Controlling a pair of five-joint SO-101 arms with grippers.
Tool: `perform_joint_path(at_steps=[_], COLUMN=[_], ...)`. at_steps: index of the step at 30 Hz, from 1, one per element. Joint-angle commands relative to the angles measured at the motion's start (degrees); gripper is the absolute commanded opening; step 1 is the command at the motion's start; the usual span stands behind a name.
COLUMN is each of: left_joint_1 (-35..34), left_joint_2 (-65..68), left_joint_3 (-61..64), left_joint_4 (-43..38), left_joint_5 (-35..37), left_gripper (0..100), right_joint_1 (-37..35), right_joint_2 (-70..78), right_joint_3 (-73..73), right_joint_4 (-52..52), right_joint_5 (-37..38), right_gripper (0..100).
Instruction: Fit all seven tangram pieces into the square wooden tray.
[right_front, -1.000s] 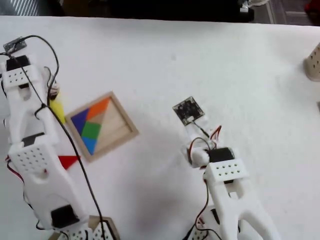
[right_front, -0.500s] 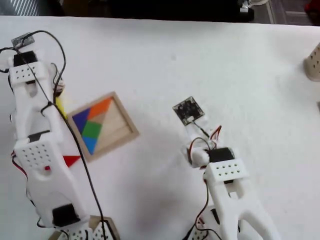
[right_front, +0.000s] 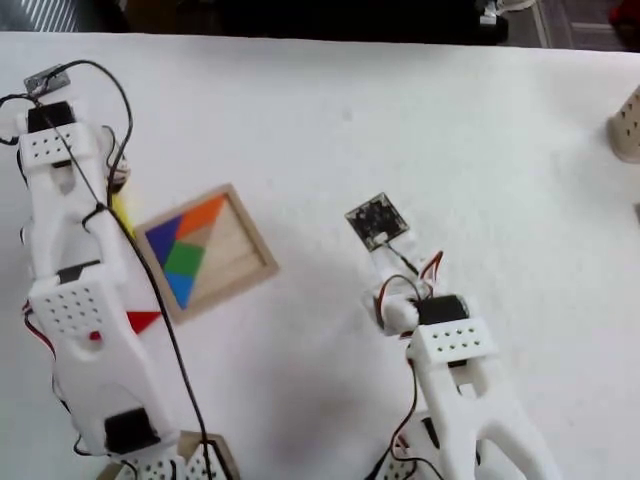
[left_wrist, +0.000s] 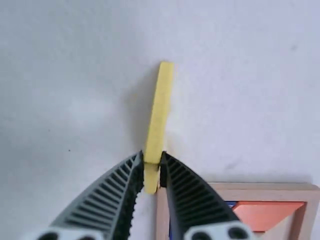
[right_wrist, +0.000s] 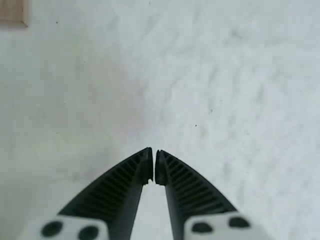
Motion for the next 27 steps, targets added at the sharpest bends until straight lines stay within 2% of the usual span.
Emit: perform_joint_path(at_steps=[1,17,27], left_joint_1=[0.5,0.4,0.7], left_joint_2=[0.0,0.1,0.3], left_joint_3=[-1.1,-7.9,-20.6], left_joint_4=[0.4,3.5,12.0], left_joint_5=[0.8,0.8,0.9], left_gripper=[2,2,2], right_joint_1=[-0.1,-0.1,-0.1], right_joint_2=[-0.5,-0.7,-0.7], right_joint_3=[-0.4,-0.4,-0.4], right_joint_4=[-1.1,-1.1,-1.1], right_joint_5=[0.2,0.2,0.2], right_gripper=[1.8,1.8,1.8])
